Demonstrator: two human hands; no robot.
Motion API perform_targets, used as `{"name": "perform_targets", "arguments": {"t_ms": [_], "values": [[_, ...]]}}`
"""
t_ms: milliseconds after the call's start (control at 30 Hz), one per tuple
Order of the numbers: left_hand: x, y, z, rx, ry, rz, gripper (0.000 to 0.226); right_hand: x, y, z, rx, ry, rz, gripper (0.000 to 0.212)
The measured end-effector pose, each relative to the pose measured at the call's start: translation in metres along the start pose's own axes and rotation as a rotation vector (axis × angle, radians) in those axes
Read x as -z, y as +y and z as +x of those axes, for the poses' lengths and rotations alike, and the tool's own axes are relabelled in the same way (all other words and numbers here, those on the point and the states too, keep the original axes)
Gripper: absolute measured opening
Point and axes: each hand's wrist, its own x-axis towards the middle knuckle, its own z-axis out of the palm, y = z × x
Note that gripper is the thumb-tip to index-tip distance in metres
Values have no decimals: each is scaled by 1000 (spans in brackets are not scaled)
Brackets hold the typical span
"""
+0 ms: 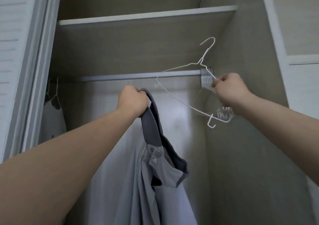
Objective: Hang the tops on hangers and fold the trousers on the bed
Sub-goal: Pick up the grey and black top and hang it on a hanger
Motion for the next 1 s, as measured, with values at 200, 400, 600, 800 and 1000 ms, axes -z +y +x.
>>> {"name": "perform_targets", "arguments": {"t_ms": [200,400,600,800,1000], "values": [[-8,-7,-50,-8,-82,1,27,56,10,-83,-66,-63,359,27],[-3,-3,-100,53,-126,23,29,110,14,-155,-147,-101,518,27],[4,45,-153,16,-109,130,29,173,17,-206,-214,-150,619,28],[1,104,-222,-68,-78,291,36,279,35,-245,-255,-173,725,39],[-10,144,-308,-11,-32,343,38,395,80,-282,-271,-165,820,21]]}}
